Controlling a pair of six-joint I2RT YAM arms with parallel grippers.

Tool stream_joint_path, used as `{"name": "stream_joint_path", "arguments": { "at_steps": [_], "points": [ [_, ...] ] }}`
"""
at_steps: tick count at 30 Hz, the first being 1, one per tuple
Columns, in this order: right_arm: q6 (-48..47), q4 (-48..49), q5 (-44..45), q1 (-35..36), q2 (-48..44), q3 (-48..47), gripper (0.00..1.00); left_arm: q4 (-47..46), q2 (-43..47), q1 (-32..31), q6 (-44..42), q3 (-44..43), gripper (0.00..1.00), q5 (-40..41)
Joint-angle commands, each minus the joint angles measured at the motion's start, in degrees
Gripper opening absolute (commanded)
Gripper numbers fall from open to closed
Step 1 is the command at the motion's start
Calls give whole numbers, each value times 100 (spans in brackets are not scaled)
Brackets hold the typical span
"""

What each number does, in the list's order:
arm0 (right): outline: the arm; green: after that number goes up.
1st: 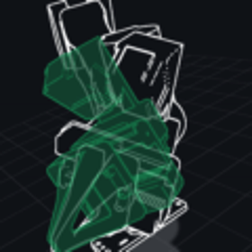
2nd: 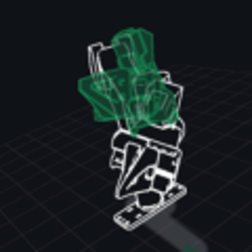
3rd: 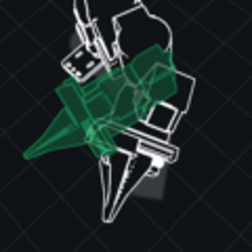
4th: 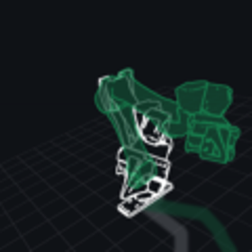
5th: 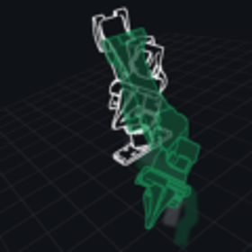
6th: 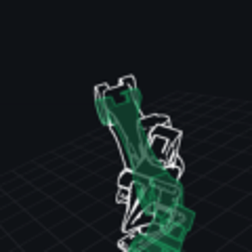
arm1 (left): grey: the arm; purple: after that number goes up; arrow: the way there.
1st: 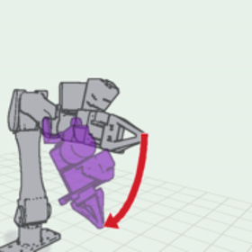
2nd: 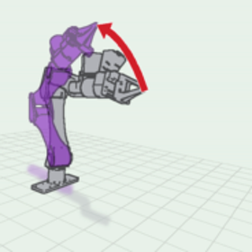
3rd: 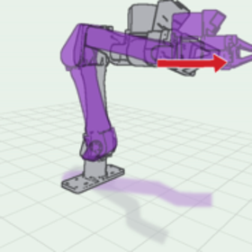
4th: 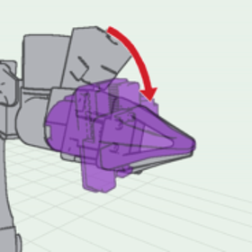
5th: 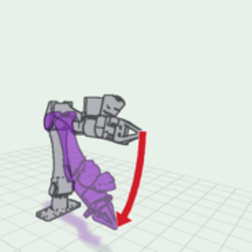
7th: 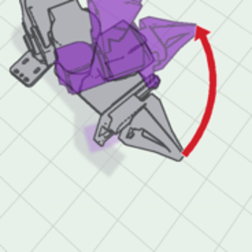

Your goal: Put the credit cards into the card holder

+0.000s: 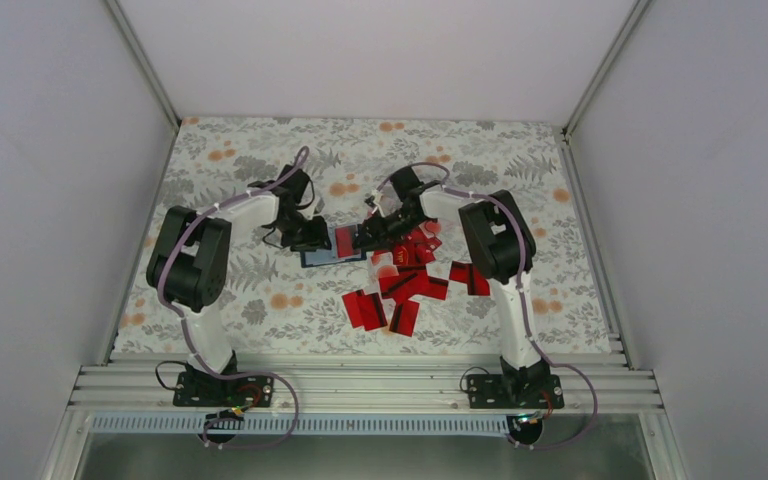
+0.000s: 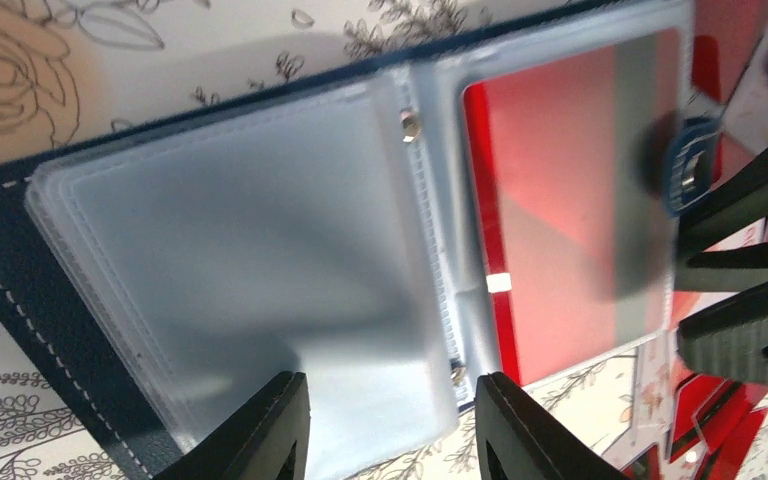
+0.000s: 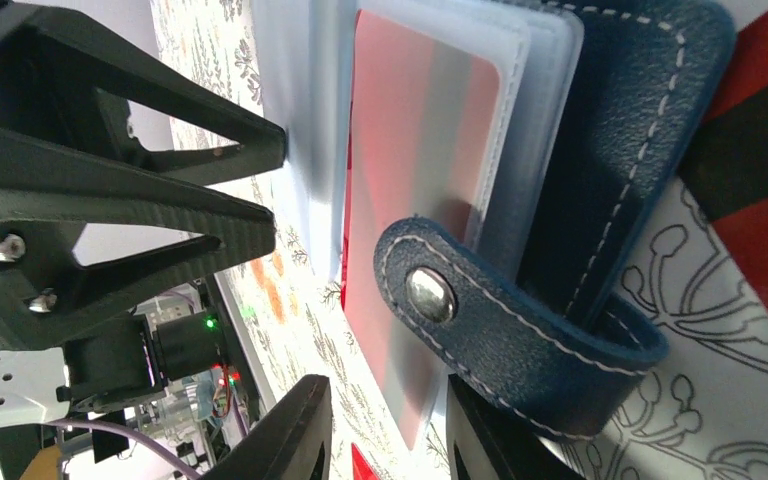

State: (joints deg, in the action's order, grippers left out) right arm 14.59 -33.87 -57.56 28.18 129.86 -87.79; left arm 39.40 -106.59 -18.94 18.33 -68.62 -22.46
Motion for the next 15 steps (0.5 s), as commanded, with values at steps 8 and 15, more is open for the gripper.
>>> {"name": "stream_joint_path", "arguments": {
  "at_steps": [8, 15],
  "points": [
    [154, -46, 58, 197, -12, -235, 27, -353, 76, 80, -189, 531, 41, 21],
    [156, -224, 149, 313, -31, -438, 27, -383, 128, 76, -177, 553, 41, -12]
  ]
}}
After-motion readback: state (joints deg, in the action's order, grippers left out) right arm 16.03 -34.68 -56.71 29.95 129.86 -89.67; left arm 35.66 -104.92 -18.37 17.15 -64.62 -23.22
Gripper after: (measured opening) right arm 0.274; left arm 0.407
